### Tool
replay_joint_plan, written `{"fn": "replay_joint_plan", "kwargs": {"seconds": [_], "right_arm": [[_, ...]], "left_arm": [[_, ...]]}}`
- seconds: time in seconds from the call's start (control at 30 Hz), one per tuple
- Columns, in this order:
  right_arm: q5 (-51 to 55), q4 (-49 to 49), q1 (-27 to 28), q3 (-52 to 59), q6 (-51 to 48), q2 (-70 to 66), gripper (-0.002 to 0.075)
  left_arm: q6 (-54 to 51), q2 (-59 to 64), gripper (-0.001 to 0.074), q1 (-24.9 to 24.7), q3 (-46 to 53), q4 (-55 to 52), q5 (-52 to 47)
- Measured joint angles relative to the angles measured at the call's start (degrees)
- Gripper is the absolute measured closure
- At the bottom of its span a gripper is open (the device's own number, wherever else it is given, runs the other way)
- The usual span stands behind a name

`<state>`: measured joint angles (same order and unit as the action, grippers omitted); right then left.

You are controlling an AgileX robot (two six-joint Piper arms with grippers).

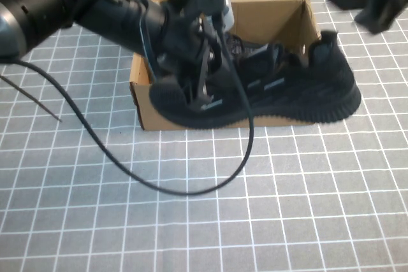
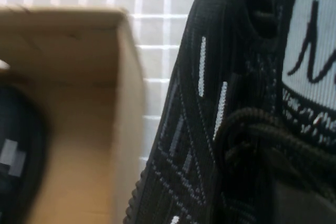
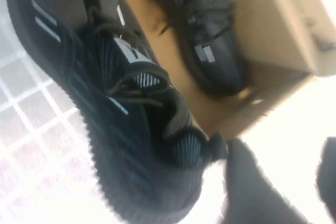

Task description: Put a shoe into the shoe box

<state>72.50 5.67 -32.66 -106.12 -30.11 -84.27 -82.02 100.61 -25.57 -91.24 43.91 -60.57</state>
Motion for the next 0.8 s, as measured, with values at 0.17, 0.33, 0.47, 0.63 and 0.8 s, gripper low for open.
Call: {"fn": "replay_joint_plan", "kwargs": {"seconds": [0.17, 0.33, 0.47, 0.63, 0.8], "right_arm": [[0.0, 1.33, 0.0, 1.31, 10.9, 7.05, 0.0666], [0.0, 1.46, 0.0, 9.05, 19.4, 14.01, 0.0732], [0.16, 1.46, 0.0, 18.01, 23.04, 19.93, 0.0739], [-0.66, 1.85, 0.0, 28.54, 24.91, 27.67, 0.0741], [-3.88, 2.75, 0.0, 35.39, 27.08, 34.38, 0.0741]], "left_arm": [[0.23, 0.09, 0.0708, 0.0, -5.43, -1.97, 3.66], [-0.33, 0.37, 0.0711, 0.0, -8.0, -4.35, 9.99], [-1.88, 2.81, 0.0711, 0.0, -10.49, -5.61, 11.85], [-2.25, 6.96, 0.0712, 0.0, -11.28, -9.49, 13.83], [-2.67, 10.64, 0.0712, 0.0, -11.38, -11.87, 17.28]]}}
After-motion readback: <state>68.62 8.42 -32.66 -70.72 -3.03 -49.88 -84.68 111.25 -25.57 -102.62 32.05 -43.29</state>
